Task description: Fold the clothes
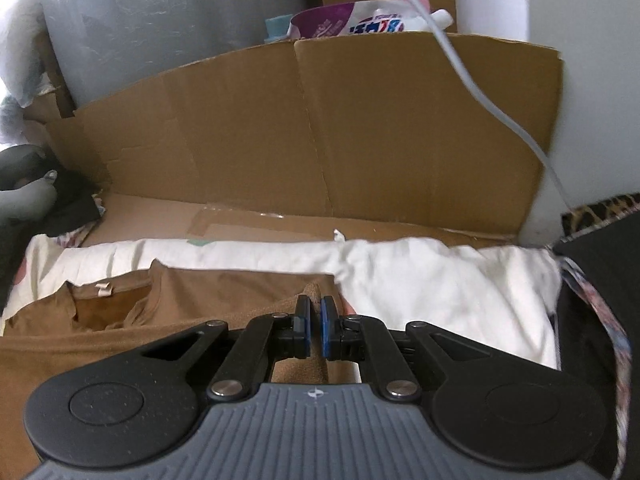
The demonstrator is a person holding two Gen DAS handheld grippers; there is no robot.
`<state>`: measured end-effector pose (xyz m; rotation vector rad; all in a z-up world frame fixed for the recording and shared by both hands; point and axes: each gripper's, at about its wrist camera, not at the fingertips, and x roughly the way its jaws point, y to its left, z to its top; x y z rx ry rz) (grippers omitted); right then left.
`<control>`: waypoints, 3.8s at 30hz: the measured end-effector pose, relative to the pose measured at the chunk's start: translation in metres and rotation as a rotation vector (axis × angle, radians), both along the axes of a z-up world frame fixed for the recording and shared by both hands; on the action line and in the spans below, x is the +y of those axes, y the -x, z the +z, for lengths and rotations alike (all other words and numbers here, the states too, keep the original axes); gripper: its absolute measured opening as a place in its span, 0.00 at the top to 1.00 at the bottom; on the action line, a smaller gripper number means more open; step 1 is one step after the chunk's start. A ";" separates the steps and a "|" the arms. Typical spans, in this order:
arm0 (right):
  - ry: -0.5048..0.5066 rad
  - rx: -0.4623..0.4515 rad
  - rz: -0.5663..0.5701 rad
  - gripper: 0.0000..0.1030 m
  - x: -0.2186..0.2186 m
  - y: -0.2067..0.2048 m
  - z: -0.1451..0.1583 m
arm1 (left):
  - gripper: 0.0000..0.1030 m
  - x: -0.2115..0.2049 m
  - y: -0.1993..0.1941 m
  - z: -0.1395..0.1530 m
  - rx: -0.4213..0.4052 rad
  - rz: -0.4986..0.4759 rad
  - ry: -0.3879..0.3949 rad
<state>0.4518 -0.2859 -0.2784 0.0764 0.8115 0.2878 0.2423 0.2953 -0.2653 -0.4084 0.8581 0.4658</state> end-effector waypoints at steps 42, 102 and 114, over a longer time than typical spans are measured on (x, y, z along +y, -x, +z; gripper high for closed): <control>0.003 0.062 -0.061 0.69 0.068 -0.129 -0.044 | 0.73 0.030 -0.079 -0.029 0.122 0.037 -0.089; -0.284 0.107 -0.133 0.51 -0.097 0.175 0.062 | 0.47 -0.104 0.066 0.089 0.100 0.113 0.042; -0.158 0.165 -0.105 0.51 -0.055 0.173 0.020 | 0.47 -0.064 0.060 0.041 0.072 0.138 0.025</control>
